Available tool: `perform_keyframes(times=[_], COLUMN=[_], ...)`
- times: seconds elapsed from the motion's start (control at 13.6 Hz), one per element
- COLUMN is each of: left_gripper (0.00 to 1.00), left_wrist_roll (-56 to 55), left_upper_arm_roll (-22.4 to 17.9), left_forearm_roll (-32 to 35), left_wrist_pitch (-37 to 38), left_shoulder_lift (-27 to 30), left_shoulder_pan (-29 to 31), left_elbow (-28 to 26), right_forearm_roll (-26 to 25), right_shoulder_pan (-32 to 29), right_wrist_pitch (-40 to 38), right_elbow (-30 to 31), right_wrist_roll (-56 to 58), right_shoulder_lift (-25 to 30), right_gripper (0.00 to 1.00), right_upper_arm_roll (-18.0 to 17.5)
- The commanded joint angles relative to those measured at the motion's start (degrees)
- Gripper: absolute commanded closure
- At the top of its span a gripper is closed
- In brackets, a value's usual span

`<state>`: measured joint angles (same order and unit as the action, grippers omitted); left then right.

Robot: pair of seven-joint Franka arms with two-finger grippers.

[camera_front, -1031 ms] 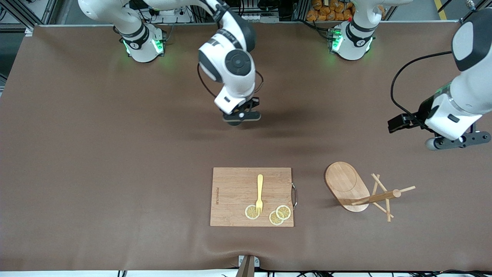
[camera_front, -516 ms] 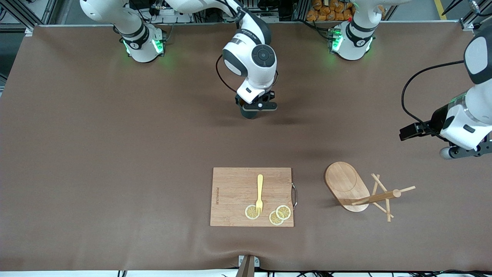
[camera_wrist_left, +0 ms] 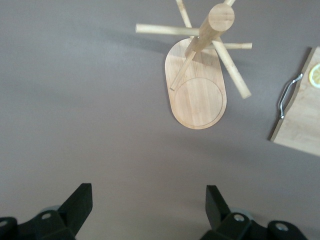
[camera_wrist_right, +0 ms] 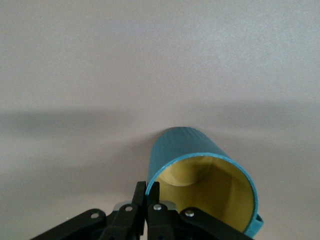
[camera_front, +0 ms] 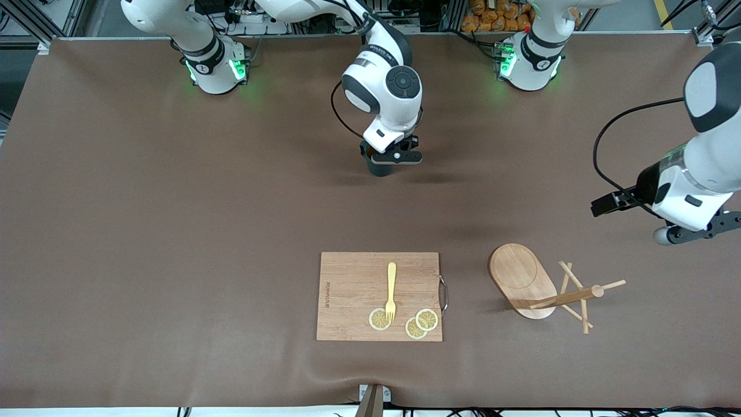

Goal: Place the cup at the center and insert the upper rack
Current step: 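Carry the mug to the table center while the left gripper approaches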

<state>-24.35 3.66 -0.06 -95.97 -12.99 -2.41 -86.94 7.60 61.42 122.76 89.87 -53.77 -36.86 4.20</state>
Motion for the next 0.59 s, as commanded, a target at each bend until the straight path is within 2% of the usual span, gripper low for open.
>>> perform_keyframes(times=[0.0, 0.22, 0.29, 0.37, 0.52], left_gripper=[0.00, 0.00, 0.00, 0.00, 0.00], left_wrist_roll=[-5.26, -9.48, -10.44, -12.54, -17.81], left_upper_arm_roll=[0.90, 1.34, 1.26, 1.34, 1.26], left_forearm_roll=[0.24, 0.77, 0.77, 0.85, 0.94], left_wrist_pitch=[2.09, 3.15, 3.24, 3.33, 5.08], left_shoulder_lift=[0.51, 0.59, 0.59, 0.77, 0.95], left_shoulder_pan=[-1.63, -3.73, -4.61, -5.67, -7.86], left_elbow=[-0.07, -0.16, -0.07, 0.02, 0.02], right_forearm_roll=[-0.13, -0.04, -0.04, 0.04, 0.31], right_shoulder_pan=[0.81, 0.72, 0.63, 0.37, -0.42], right_wrist_pitch=[0.11, 0.02, 0.02, 0.02, -0.33], right_elbow=[-0.40, -0.48, -0.66, -0.84, -1.27], right_wrist_roll=[-1.16, -0.98, -0.63, -0.54, 0.15], right_shoulder_lift=[-0.84, -0.84, -0.75, -0.67, 0.12], right_gripper=[0.91, 0.57, 0.43, 0.25, 0.03], right_upper_arm_roll=[0.63, 0.63, 0.63, 0.63, 0.63])
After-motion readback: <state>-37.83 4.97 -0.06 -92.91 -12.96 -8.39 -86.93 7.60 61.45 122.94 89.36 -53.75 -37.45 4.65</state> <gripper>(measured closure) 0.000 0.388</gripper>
